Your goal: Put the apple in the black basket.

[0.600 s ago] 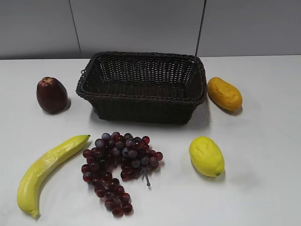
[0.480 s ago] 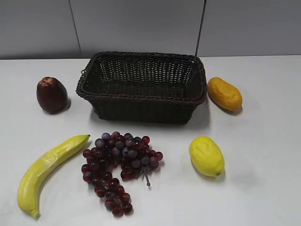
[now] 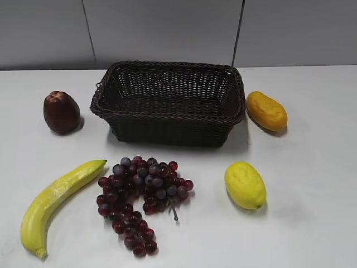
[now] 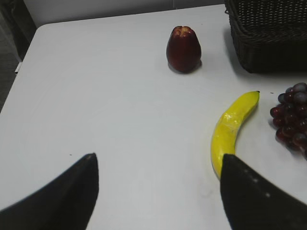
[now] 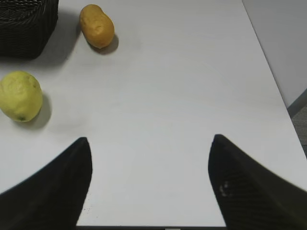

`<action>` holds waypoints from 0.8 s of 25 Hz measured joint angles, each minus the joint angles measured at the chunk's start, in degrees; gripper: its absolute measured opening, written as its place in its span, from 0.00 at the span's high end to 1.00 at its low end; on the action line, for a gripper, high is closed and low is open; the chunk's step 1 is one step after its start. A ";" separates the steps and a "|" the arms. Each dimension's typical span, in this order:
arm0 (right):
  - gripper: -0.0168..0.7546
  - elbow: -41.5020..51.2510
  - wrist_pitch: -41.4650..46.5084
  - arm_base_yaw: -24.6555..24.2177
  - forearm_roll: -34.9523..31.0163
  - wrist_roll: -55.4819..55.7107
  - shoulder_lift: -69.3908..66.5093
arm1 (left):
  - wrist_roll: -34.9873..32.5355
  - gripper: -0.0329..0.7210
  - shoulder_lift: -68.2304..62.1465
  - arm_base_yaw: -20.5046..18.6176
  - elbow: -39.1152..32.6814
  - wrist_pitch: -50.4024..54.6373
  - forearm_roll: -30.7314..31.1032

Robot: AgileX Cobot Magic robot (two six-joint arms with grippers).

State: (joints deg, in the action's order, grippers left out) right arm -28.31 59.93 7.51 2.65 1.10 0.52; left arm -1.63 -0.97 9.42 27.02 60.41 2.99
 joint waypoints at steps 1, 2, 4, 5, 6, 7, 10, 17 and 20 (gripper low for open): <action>0.24 0.00 0.00 0.00 0.00 0.00 0.00 | 0.00 0.19 0.00 0.00 0.11 -0.28 0.00; 0.24 0.00 0.00 0.00 0.00 0.00 0.00 | -0.17 0.19 0.00 0.00 0.32 -1.00 0.00; 0.24 0.00 0.00 0.00 0.00 0.00 0.00 | -0.22 0.19 0.00 0.00 1.32 -3.39 -0.05; 0.24 0.00 0.00 0.00 0.00 0.00 0.00 | -0.22 0.19 0.00 0.00 1.76 -5.18 -0.06; 0.24 0.00 0.00 0.00 0.00 0.00 0.00 | -0.22 0.19 -0.15 0.00 2.19 -6.68 -0.20; 0.24 0.00 0.00 0.00 0.00 0.00 0.00 | -0.22 0.19 -0.59 0.00 2.48 -8.30 -0.28; 0.24 0.00 0.00 0.00 0.00 0.00 0.00 | -0.28 0.19 -4.23 0.00 2.50 -11.89 -1.07; 0.24 0.00 0.00 0.00 0.00 0.00 0.00 | -0.28 0.19 -19.72 0.00 2.50 -23.26 -5.80; 0.24 0.00 0.00 0.00 0.00 0.00 0.00 | -0.72 0.19 -26.70 0.00 2.85 -27.72 -6.09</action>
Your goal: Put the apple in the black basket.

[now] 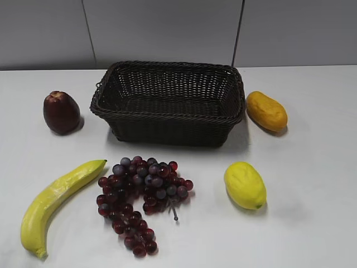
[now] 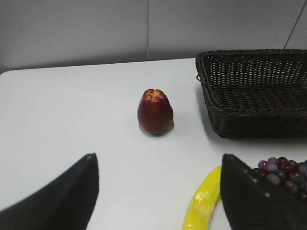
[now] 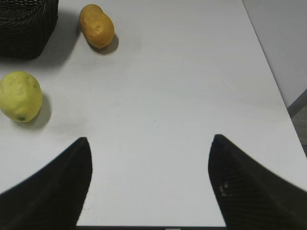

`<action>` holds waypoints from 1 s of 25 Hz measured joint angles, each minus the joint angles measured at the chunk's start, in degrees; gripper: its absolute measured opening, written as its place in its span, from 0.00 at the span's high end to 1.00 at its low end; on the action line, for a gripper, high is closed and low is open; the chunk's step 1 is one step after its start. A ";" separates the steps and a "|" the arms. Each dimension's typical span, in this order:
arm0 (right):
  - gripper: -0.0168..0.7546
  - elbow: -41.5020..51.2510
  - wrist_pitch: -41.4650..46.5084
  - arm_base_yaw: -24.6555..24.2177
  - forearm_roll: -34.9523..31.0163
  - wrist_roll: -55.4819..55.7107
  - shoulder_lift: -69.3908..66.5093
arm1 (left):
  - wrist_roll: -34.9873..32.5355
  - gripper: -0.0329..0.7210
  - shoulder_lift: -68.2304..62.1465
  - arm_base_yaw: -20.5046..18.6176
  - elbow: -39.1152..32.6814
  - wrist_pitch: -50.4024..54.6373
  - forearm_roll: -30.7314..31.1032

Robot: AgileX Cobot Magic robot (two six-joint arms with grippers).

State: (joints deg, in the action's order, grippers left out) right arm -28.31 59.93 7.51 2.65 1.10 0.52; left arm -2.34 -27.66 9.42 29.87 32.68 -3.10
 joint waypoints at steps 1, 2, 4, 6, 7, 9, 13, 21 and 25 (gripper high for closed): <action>0.24 0.00 0.00 0.00 0.00 0.00 0.00 | -0.29 0.19 -2.61 0.00 0.50 -1.16 -0.06; 0.24 0.00 0.00 0.00 0.00 0.00 0.00 | -0.66 0.19 -5.27 0.00 1.13 -2.40 -0.06; 0.24 0.00 0.00 0.00 0.00 0.00 0.00 | -1.31 0.19 -10.17 0.00 2.59 -4.22 -0.01; 0.24 0.00 0.00 0.00 0.00 0.00 0.00 | -1.62 0.19 -15.61 0.00 4.77 -5.60 0.42; 0.24 0.00 0.00 0.00 0.00 0.00 0.00 | -1.62 0.20 -17.86 0.00 5.85 -6.12 0.77; 0.24 0.00 0.00 0.00 0.00 0.00 0.00 | -1.68 0.20 -23.36 0.00 8.83 -6.61 1.70; 0.24 0.00 0.00 0.00 0.00 0.00 0.00 | -1.74 0.20 -33.83 0.00 15.01 -7.10 3.10; 0.24 0.00 0.00 0.00 0.00 0.00 0.00 | -1.79 0.20 -51.40 0.00 28.69 -5.31 3.10; 0.24 0.00 0.00 0.00 0.00 0.00 0.00 | -1.83 0.20 -59.81 0.26 37.48 0.98 3.10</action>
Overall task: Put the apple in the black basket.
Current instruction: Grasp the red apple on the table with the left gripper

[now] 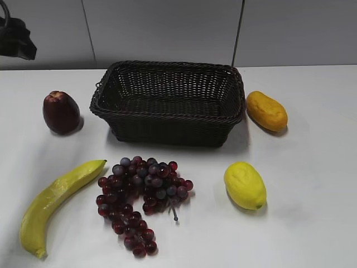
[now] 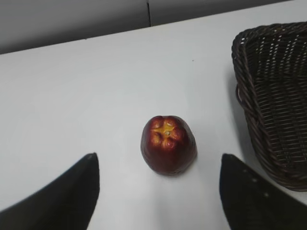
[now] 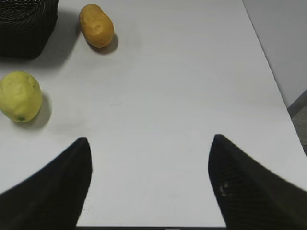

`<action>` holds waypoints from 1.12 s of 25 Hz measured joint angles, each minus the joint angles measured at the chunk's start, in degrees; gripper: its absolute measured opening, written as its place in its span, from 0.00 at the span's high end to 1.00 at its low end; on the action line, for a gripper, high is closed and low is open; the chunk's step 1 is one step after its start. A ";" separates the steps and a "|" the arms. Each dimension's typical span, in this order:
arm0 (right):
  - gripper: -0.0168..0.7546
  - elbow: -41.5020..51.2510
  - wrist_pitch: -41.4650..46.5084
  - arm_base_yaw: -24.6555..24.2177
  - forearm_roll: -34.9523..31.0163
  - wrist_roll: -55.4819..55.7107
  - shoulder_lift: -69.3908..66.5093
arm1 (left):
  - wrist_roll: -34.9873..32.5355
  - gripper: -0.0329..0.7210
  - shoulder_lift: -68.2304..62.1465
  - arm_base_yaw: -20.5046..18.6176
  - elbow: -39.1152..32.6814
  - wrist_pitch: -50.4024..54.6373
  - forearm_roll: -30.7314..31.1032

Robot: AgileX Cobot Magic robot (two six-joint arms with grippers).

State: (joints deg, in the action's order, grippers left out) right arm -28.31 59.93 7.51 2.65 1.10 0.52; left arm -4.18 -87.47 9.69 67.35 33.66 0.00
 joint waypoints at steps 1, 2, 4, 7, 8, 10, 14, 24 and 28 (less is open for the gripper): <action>0.24 0.00 0.00 0.00 0.00 0.00 0.00 | 0.00 0.20 -2.16 0.13 2.34 2.19 0.00; 0.24 0.00 0.00 0.00 0.00 0.00 0.00 | 0.00 0.20 -4.33 0.34 4.63 4.26 0.00; 0.24 0.00 0.00 0.00 0.00 0.00 0.00 | 0.00 0.20 -8.14 0.82 8.51 7.66 0.00; 0.24 0.00 0.00 0.00 0.00 0.00 0.00 | 0.00 0.20 -13.34 1.77 13.35 10.53 0.00; 0.24 0.00 0.00 0.00 0.00 0.00 0.00 | 0.00 0.20 -14.99 1.93 14.68 10.73 0.00; 0.24 0.00 0.00 0.00 0.00 0.00 0.00 | 0.00 0.20 -17.92 2.21 16.88 10.99 0.00; 0.24 0.00 0.00 0.00 0.00 0.00 0.00 | 0.00 0.20 -22.40 2.21 19.27 11.49 0.00; 0.24 0.00 0.00 0.00 0.00 0.00 0.00 | 0.00 0.20 -29.45 2.21 19.80 12.01 3.48; 0.24 0.00 0.00 0.00 0.00 0.00 0.00 | 0.00 0.20 -31.04 2.21 19.84 12.01 5.03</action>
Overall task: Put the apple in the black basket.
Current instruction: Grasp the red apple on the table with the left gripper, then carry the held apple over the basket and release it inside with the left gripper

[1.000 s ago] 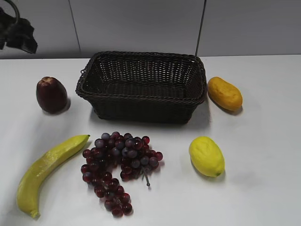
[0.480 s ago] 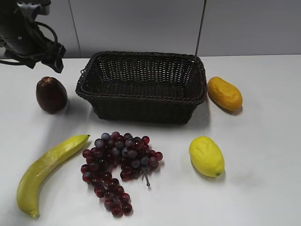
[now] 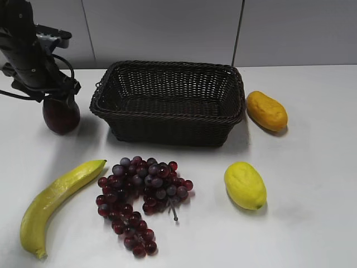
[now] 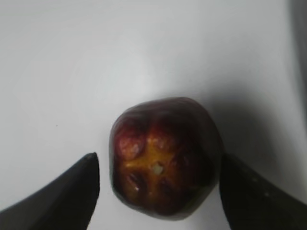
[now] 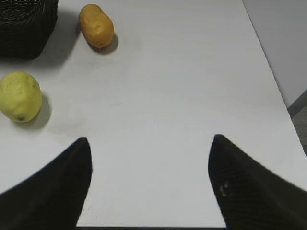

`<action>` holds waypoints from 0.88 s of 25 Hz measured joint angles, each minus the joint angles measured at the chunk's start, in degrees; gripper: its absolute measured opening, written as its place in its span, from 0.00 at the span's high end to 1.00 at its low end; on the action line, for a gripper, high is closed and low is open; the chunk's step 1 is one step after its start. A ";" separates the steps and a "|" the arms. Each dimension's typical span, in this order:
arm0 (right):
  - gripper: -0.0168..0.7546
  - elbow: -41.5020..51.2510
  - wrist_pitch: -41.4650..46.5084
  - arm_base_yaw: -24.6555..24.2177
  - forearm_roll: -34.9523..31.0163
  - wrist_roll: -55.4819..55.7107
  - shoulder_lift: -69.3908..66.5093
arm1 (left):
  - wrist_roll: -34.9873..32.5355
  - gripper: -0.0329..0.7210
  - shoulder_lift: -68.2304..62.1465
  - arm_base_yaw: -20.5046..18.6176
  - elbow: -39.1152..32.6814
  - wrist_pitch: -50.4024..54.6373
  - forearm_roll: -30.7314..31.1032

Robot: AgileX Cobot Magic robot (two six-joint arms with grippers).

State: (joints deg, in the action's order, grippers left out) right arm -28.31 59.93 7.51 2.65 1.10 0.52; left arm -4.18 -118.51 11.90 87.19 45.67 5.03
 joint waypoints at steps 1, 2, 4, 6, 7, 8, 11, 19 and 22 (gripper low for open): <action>0.24 0.00 0.00 0.00 0.00 0.00 0.00 | 0.00 0.20 -0.41 0.00 0.00 0.00 0.06; 0.24 0.00 0.00 0.00 0.00 0.00 0.00 | 0.00 0.20 -0.81 0.00 0.00 -0.07 0.06; 0.24 0.00 0.00 0.00 0.00 0.00 0.00 | 0.00 0.20 -1.55 0.00 0.00 -0.12 0.06; 0.24 0.00 0.00 0.00 0.00 0.00 0.00 | 0.00 0.20 -1.85 0.07 0.31 -0.12 0.06; 0.24 0.00 0.00 0.00 0.00 0.00 0.00 | 0.00 0.20 -1.92 0.07 0.37 -0.19 0.06; 0.24 0.00 0.00 0.00 0.00 0.00 0.00 | 0.00 0.20 -1.99 0.07 0.41 -0.32 0.06; 0.24 0.00 0.00 0.00 0.00 0.00 0.00 | 0.00 0.23 -2.03 0.07 0.41 -1.08 0.06; 0.24 0.00 0.00 0.00 0.00 0.00 0.00 | 0.00 0.24 -1.69 0.07 0.48 -1.00 0.00; 0.24 0.00 0.00 0.00 0.00 0.00 0.00 | 0.00 0.24 -0.21 0.07 0.57 -0.81 0.00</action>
State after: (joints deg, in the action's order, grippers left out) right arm -28.31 59.93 7.51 2.65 1.10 0.52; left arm -4.18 -118.73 11.97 87.76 44.86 5.04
